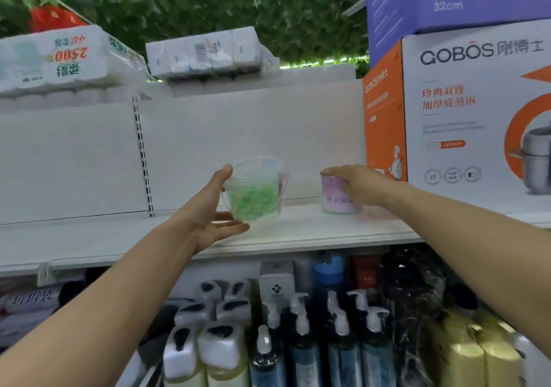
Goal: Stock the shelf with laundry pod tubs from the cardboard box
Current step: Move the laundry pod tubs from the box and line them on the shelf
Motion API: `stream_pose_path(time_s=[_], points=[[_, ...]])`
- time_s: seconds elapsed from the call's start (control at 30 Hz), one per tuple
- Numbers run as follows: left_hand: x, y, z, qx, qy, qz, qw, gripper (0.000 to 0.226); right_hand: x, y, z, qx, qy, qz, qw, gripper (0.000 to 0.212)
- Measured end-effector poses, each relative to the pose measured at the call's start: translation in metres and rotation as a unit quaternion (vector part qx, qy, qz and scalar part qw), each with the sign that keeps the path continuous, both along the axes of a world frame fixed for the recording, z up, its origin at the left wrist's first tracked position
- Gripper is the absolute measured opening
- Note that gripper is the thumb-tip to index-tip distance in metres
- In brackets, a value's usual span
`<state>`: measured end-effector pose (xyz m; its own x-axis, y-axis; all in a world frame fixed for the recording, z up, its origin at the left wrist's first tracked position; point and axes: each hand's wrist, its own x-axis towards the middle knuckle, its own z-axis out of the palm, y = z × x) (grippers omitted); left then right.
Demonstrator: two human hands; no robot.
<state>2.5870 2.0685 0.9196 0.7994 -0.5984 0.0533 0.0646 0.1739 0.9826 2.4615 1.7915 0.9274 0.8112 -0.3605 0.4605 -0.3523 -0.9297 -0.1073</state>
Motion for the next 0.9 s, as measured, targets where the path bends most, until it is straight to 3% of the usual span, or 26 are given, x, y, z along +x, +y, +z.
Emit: stream_pose_path(time_s=[0.27, 0.43, 0.63, 0.77, 0.83, 0.9], points=[[0.029, -0.012, 0.002, 0.036, -0.006, -0.018, 0.999, 0.058, 0.03, -0.025, -0.008, -0.008, -0.015, -0.021, 1.0, 0.072], [0.04, -0.014, 0.007, 0.093, -0.024, -0.024, 0.995, 0.053, 0.024, -0.013, -0.001, -0.017, 0.044, -0.029, 0.998, 0.064], [0.044, -0.013, 0.023, 0.191, -0.111, -0.034, 0.975, 0.046, -0.005, 0.035, -0.018, -0.041, -0.105, 0.023, 0.993, 0.049], [0.042, -0.02, 0.02, 0.174, -0.167, 0.012, 0.97, 0.039, -0.026, 0.056, -0.018, -0.07, -0.078, 0.004, 0.995, 0.036], [0.045, -0.024, 0.014, 0.189, -0.265, 0.091, 0.941, 0.044, -0.035, 0.062, -0.017, -0.064, -0.063, -0.009, 0.996, 0.033], [0.042, -0.022, 0.008, 0.206, -0.412, 0.193, 0.867, 0.045, -0.041, 0.066, -0.016, -0.066, -0.064, -0.031, 0.995, 0.03]])
